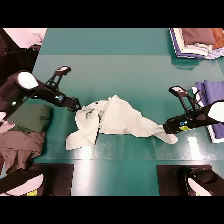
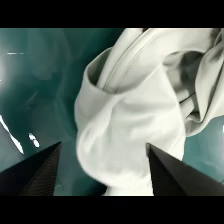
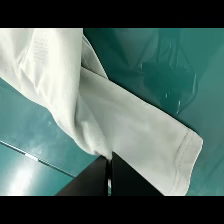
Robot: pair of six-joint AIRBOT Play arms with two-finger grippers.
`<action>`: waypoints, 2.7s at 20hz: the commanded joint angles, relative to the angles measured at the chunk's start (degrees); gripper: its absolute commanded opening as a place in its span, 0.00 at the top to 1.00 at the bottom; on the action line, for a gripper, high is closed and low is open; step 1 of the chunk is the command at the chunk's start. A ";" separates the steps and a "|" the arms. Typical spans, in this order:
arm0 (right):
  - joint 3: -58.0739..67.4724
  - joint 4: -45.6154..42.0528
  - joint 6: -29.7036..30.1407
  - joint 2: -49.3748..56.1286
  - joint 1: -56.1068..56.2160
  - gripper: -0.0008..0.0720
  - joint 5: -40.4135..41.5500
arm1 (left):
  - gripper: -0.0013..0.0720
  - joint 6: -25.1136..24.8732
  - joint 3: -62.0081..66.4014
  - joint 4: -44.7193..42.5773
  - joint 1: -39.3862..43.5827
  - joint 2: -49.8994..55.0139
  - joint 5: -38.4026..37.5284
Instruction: Fold the shirts.
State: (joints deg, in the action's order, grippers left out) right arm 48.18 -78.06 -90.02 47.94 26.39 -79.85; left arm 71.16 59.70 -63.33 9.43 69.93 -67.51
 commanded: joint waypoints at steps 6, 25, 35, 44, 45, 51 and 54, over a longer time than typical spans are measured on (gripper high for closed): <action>-0.02 1.36 -0.02 -0.07 -6.73 0.97 0.31 | 0.57 -2.60 0.31 4.02 0.22 10.29 1.07; 28.57 -7.69 4.52 -0.07 -13.11 0.97 1.75 | 0.94 0.81 28.85 -21.77 0.11 -15.34 12.66; 44.92 -7.52 8.76 -0.07 -22.47 0.97 3.82 | 0.94 0.37 37.33 -27.23 0.11 -22.21 16.76; 29.24 7.69 8.81 -0.11 -24.76 0.97 4.48 | 0.94 0.44 24.74 -19.78 0.11 -21.53 10.27; 27.65 7.58 8.83 -0.11 -24.79 0.97 4.85 | 0.94 0.39 21.81 -21.84 0.11 -21.53 9.88; 38.40 7.58 10.21 -0.24 -24.79 0.97 5.11 | 0.94 0.42 30.08 -24.79 0.11 -23.15 9.42; 47.58 7.54 10.21 -1.55 -24.79 0.97 4.44 | 0.94 0.44 41.00 -24.65 0.11 -24.92 8.52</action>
State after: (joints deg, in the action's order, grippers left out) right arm 88.90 -70.78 -80.07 47.18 1.65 -74.87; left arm 71.68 93.08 -87.64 9.56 46.37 -57.78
